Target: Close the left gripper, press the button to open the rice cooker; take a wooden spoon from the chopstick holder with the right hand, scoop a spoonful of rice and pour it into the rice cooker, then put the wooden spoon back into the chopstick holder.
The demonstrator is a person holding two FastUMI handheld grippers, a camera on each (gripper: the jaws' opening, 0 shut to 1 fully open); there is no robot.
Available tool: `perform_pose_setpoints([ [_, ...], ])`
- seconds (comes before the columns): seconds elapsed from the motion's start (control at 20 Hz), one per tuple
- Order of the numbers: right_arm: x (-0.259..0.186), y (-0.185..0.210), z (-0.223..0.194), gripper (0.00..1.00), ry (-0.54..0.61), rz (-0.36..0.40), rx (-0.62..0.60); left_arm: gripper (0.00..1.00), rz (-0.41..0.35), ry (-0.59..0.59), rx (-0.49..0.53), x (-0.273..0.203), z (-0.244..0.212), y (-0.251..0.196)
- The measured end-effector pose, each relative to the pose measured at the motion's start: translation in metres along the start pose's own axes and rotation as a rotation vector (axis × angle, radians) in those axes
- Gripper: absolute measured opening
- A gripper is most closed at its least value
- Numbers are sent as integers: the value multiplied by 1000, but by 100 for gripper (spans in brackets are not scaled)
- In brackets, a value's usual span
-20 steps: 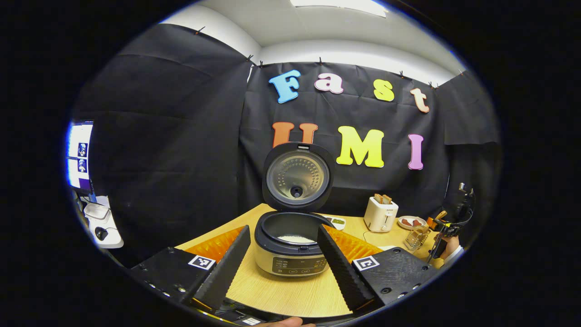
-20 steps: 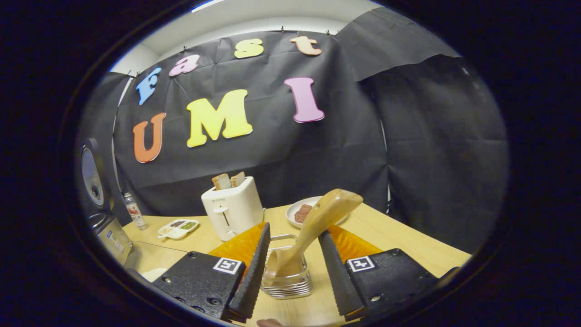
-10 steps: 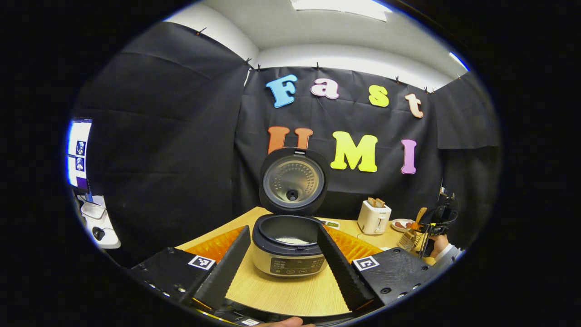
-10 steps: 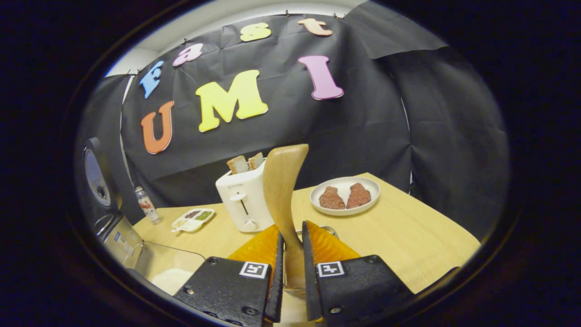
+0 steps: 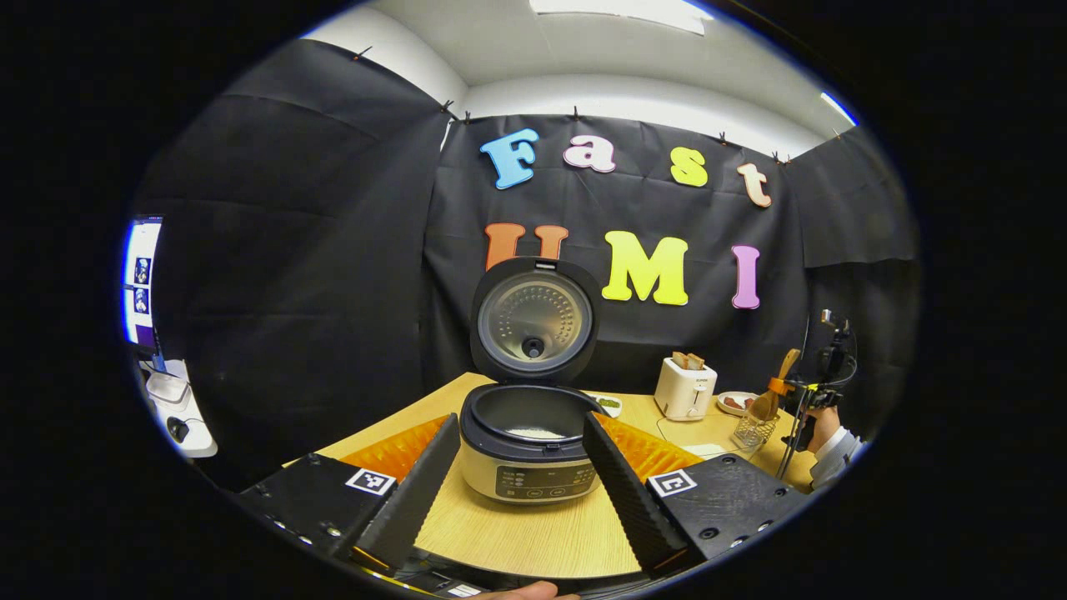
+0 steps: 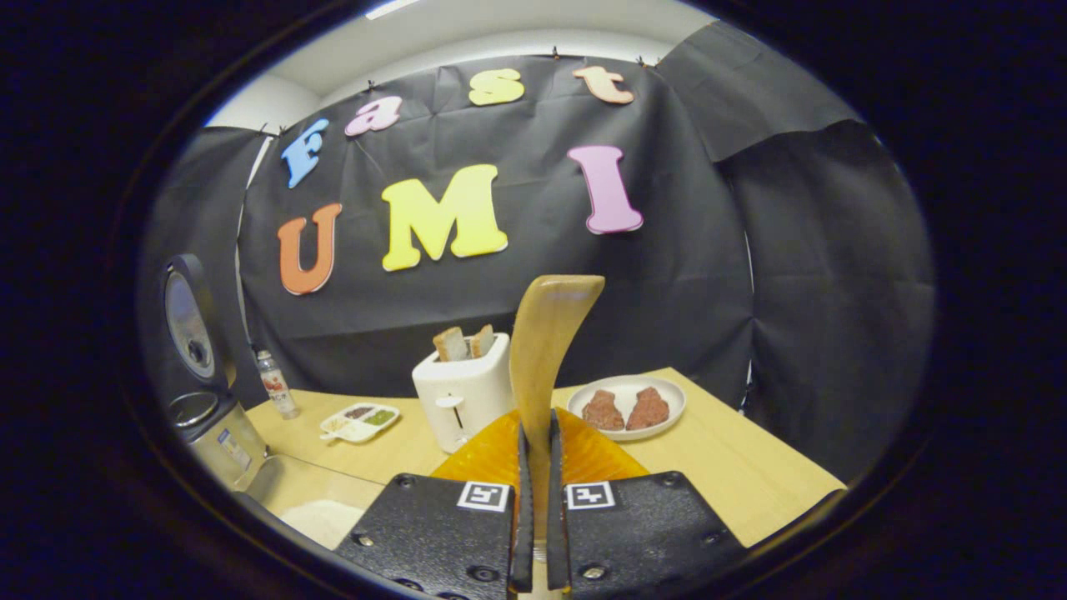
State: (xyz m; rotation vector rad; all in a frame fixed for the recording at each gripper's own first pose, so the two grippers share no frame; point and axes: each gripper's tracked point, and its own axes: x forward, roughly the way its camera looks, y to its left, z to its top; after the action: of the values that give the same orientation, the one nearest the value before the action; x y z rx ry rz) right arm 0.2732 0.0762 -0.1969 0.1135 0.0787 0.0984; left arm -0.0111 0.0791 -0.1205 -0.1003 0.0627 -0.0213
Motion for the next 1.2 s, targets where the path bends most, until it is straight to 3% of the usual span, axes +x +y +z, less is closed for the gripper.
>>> perform_pose_setpoints([
  [0.3,-44,73,56,11,-87,147,5,95,15,12,-2,-2,-7,13],
  [0.45,-55,111,48,8,-69,229,15,95,0,16,0,-5,-8,10],
  [0.6,-58,135,12,8,15,258,12,95,0,21,30,-1,-8,6],
  [0.85,-45,140,-59,8,147,197,5,95,-33,25,72,1,-7,-7],
  [1.0,-31,128,-85,8,179,94,-29,95,-25,41,95,7,-11,-11],
  [1.1,-27,125,-85,8,140,20,-108,95,10,48,125,11,-13,-8],
  [1.2,-25,139,-95,8,138,49,-151,95,14,58,130,11,-18,-11],
])
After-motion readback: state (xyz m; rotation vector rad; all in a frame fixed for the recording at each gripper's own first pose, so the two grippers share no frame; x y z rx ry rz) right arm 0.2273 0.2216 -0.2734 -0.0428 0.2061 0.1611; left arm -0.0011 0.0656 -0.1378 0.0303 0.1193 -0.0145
